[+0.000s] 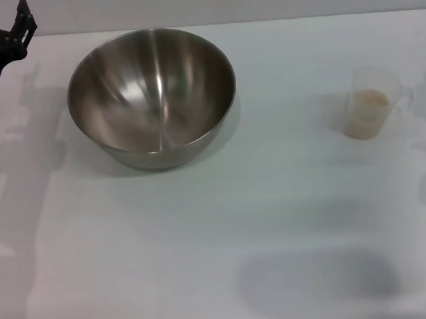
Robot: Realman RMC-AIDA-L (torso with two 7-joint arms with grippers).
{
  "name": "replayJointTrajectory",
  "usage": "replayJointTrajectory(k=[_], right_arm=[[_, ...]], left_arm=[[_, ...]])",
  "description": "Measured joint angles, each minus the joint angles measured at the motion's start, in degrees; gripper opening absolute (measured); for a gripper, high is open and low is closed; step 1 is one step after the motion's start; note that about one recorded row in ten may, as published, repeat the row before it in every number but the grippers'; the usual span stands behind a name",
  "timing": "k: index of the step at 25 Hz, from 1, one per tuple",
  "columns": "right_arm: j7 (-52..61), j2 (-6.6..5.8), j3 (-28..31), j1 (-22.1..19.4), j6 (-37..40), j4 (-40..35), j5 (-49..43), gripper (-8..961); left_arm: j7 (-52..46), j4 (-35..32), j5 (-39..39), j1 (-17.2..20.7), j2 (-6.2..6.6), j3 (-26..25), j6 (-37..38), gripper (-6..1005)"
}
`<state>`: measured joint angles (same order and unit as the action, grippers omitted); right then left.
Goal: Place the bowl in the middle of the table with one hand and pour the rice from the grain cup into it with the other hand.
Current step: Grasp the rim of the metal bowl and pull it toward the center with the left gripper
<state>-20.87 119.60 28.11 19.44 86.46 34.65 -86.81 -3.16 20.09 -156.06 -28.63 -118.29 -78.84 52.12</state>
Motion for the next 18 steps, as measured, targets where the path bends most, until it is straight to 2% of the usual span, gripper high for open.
replayJointTrajectory(k=[12, 18], right_arm=[[-0.06, -0.24, 1.09, 2.39, -7.21, -0.99, 0.89, 543], [-0.87, -0.10, -0.17, 5.08, -8.15, -5.61, -3.28, 544]], left_arm=[[0.16, -0.08, 0.26, 0.24, -0.09, 0.00, -1.82, 784], [0.26, -0.15, 0.30, 0.02, -0.06, -0.72, -2.81, 781]])
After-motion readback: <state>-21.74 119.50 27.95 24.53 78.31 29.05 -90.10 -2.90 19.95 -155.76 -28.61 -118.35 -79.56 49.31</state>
